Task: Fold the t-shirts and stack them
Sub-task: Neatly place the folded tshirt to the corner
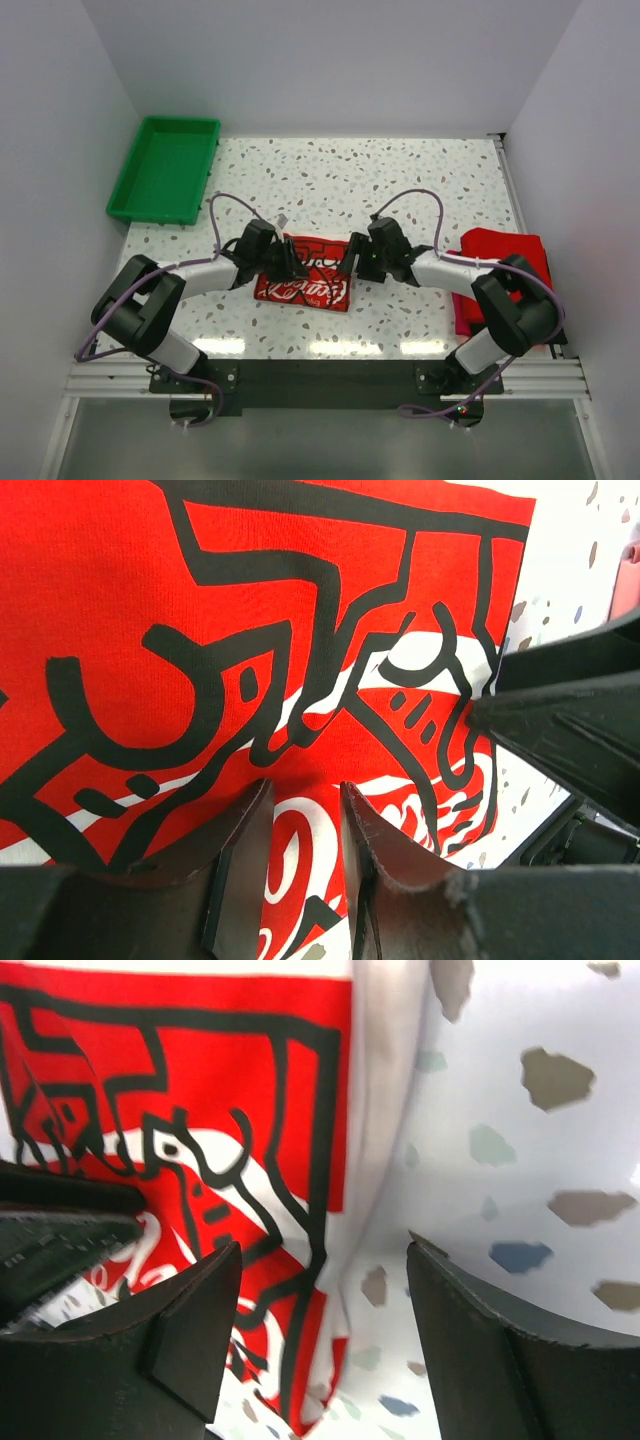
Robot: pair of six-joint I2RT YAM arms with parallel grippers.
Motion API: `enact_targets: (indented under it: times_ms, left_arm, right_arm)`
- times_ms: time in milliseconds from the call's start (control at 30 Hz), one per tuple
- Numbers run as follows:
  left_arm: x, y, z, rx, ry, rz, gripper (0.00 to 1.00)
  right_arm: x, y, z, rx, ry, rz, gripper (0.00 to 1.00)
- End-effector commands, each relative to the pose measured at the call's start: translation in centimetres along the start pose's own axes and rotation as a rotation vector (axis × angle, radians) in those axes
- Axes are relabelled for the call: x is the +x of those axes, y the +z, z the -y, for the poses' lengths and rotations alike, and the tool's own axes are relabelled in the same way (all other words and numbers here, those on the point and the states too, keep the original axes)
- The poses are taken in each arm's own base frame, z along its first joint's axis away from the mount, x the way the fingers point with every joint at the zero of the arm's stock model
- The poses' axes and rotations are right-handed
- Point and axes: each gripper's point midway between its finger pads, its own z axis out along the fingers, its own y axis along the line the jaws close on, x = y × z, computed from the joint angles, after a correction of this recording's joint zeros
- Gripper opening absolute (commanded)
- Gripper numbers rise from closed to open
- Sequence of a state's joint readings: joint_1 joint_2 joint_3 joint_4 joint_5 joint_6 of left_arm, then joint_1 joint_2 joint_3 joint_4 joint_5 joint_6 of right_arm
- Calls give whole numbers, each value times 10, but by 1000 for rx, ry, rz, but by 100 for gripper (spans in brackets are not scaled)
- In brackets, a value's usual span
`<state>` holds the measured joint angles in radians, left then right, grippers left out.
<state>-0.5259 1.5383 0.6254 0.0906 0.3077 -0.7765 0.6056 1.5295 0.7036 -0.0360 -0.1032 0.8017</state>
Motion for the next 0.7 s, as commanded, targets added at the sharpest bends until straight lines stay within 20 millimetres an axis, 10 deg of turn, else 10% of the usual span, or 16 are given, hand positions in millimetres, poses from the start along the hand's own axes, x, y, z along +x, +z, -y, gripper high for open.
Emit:
enact_targets:
  times_ms: [0,433,667]
  left_arm:
    - [9,-3,-11,-30,-7,-17,38]
    - [-2,-8,3,1,8,8,38]
    - [-54,-44,21,-52,64,99,40]
  right_arm:
    - [18,20,17,63,50,-56,70]
    - [29,45,19,138,17,-72,43]
    - [13,33,28,234,-15,-24,0]
